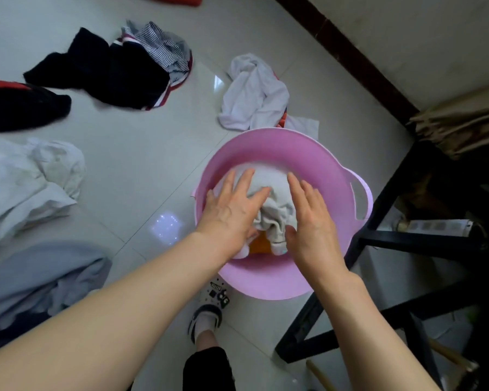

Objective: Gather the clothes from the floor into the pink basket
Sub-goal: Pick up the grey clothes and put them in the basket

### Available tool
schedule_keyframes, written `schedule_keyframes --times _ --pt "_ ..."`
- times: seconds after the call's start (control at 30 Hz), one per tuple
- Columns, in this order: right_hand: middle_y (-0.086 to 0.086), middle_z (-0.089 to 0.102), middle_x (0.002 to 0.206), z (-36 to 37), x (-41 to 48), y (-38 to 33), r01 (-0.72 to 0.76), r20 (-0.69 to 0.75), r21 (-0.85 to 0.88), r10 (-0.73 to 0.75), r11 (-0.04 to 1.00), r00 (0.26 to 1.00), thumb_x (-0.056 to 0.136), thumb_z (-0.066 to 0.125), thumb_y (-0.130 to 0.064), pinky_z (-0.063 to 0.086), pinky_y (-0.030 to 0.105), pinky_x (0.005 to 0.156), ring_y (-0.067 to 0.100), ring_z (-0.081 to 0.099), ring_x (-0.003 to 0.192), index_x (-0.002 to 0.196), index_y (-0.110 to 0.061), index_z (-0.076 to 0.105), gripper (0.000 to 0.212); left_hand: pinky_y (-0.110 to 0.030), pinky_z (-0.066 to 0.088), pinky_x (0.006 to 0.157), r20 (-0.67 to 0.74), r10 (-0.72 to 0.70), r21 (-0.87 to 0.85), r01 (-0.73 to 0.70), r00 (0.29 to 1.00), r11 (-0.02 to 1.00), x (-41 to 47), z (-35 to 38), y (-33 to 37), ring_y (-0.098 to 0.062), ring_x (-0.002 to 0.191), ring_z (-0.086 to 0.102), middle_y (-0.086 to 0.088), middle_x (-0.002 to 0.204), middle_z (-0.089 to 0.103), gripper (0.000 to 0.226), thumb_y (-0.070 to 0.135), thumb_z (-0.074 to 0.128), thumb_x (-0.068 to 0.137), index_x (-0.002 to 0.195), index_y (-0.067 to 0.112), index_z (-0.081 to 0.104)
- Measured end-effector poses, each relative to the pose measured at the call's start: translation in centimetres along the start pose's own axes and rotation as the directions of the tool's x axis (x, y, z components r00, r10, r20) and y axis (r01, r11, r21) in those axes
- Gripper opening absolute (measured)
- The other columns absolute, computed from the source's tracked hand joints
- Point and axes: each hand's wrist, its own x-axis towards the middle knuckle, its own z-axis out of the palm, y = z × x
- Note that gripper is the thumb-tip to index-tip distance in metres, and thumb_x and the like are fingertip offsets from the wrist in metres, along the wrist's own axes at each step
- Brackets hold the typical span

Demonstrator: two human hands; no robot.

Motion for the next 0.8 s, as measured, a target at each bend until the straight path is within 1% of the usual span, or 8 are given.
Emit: schedule_keyframes --times 0.03,0.1,0.23,0.33,0.43,0.6,0.67,0.8 --pt "0.009 0.018 0.158 0.5 0.2 -0.3 0.018 0.027 -0.018 -0.017 1.0 0.999 0.078 0.058 0.012 0.02 0.042 0.117 0.03 0.011 0.147 0.153 -0.03 0.01 0.098 -0.06 0.025 0.109 0.01 -0.024 0.022 0.023 1.0 0.999 -0.6 -0.1 -0.4 -0.033 0.146 -0.005 -0.005 0.159 -0.007 0.08 0.037 0.065 0.085 0.148 0.032 0.017" --pt "0.009 0.011 0.16 1.3 0.4 -1.3 0.063 0.065 -0.053 -0.06 0.997 0.996 0.078 0.061 0.011 0.015 0.042 0.116 0.031 0.003 0.147 0.153 -0.03 0.003 0.103 -0.06 0.025 0.109 -0.004 -0.066 0.066 0.066 0.998 0.996 -2.0 -0.3 -1.4 -0.031 0.146 -0.009 -0.003 0.159 -0.011 0.084 0.036 0.065 0.086 0.149 0.032 0.01" --pt "0.014 0.012 0.159 3.2 1.0 -5.2 0.202 0.155 -0.021 -0.196 0.979 0.968 0.078 0.061 0.009 0.017 0.044 0.115 0.036 0.004 0.147 0.153 -0.024 0.005 0.1 -0.058 0.025 0.11 -0.052 -0.18 0.066 0.184 0.982 0.981 -5.0 -0.9 -4.9 -0.031 0.145 -0.011 -0.003 0.158 -0.015 0.086 0.04 0.059 0.088 0.15 0.032 -0.001" --pt "0.018 0.016 0.157 5.5 1.3 -9.1 0.321 0.181 -0.004 -0.315 0.947 0.932 0.078 0.059 0.009 0.019 0.047 0.116 0.038 0.007 0.146 0.153 -0.022 0.008 0.096 -0.057 0.029 0.107 -0.134 -0.271 0.039 0.278 0.953 0.96 -7.4 -1.1 -8.6 -0.033 0.145 -0.006 -0.004 0.159 -0.01 0.091 0.041 0.061 0.086 0.15 0.033 -0.004" --pt "0.018 0.017 0.156 8.3 1.5 -13.0 0.412 0.226 -0.036 -0.394 0.91 0.891 0.074 0.061 0.011 0.022 0.05 0.116 0.037 0.008 0.146 0.153 -0.027 0.004 0.104 -0.057 0.031 0.107 -0.219 -0.347 0.013 0.358 0.912 0.933 -10.1 -0.8 -12.7 -0.034 0.145 -0.001 -0.004 0.159 -0.003 0.095 0.043 0.064 0.083 0.149 0.032 -0.003" --pt "0.016 0.014 0.158 13.7 0.4 -19.6 0.533 0.32 -0.042 -0.494 0.845 0.808 0.082 0.074 -0.016 0.014 0.037 0.116 0.032 0.005 0.147 0.153 -0.024 0.006 0.099 -0.057 0.028 0.108 -0.289 -0.474 -0.103 0.465 0.832 0.879 -15.7 1.5 -19.2 -0.032 0.145 0.004 -0.005 0.159 0.005 0.084 0.049 0.055 0.087 0.15 0.028 0.003" --pt "0.017 0.016 0.157 18.1 -0.6 -22.8 0.598 0.361 -0.045 -0.545 0.8 0.757 0.084 0.072 -0.026 0.012 0.038 0.116 0.034 0.006 0.147 0.153 -0.021 0.01 0.093 -0.058 0.026 0.109 -0.257 -0.532 -0.11 0.523 0.807 0.845 -19.4 3.9 -23.0 -0.032 0.145 0.004 -0.005 0.159 0.005 0.079 0.051 0.05 0.089 0.15 0.026 0.005" --pt "0.017 0.017 0.157 27.1 -2.7 -27.6 0.679 0.489 -0.079 -0.565 0.73 0.664 0.086 0.067 -0.037 0.019 0.046 0.117 0.038 0.008 0.146 0.152 -0.018 0.018 0.084 -0.057 0.026 0.108 -0.16 -0.61 -0.059 0.609 0.776 0.791 -26.4 9.8 -29.9 -0.033 0.144 0.007 -0.007 0.157 0.011 0.076 0.055 0.048 0.089 0.149 0.023 0.014"
